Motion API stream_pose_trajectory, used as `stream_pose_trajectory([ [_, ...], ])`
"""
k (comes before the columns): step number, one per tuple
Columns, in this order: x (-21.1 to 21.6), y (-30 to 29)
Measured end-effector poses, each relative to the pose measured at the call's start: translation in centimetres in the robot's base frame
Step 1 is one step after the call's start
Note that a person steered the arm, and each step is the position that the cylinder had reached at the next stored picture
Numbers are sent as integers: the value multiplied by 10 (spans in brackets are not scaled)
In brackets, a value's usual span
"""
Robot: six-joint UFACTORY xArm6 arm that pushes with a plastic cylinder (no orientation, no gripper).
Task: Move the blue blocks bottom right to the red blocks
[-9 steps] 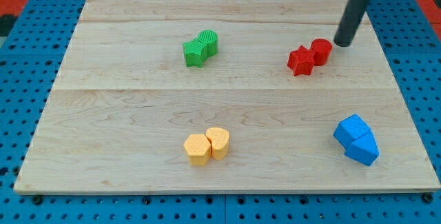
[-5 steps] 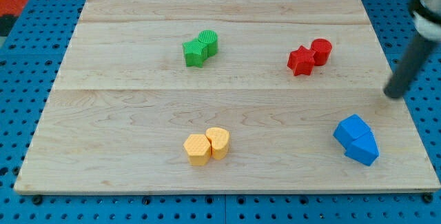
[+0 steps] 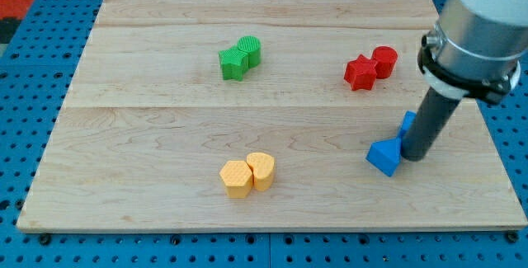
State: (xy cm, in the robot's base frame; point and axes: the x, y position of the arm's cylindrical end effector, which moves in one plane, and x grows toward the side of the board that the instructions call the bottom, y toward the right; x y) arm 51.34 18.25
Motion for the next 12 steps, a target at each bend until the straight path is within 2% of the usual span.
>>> stream_pose_trajectory([
  [1, -31, 0],
  [2, -15, 8],
  [3, 60, 27],
  [4, 71, -54],
  [5, 19, -60],
  [6, 5, -19],
  [7, 9, -8],
  [8, 37, 11],
  [9, 25, 57],
  [10, -21, 48],
  [12, 34, 58],
])
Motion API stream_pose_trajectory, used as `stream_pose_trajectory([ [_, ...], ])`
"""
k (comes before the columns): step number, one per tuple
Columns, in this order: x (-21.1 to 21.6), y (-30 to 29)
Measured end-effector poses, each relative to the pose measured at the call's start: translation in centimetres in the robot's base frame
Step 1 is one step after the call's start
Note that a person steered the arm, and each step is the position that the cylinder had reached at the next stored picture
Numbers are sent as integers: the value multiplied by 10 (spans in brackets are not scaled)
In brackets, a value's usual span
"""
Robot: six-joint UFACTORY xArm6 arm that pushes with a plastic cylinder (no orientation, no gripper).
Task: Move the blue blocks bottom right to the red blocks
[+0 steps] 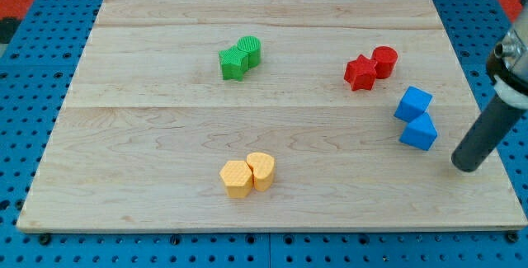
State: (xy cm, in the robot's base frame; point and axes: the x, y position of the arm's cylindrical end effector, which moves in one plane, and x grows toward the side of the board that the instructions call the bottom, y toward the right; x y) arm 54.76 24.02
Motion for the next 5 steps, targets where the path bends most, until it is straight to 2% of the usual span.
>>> stream_pose_trajectory([
  [1, -25, -48],
  [2, -53, -54],
  [3, -44, -44],
  [4, -62, 63],
  [5, -143, 85],
])
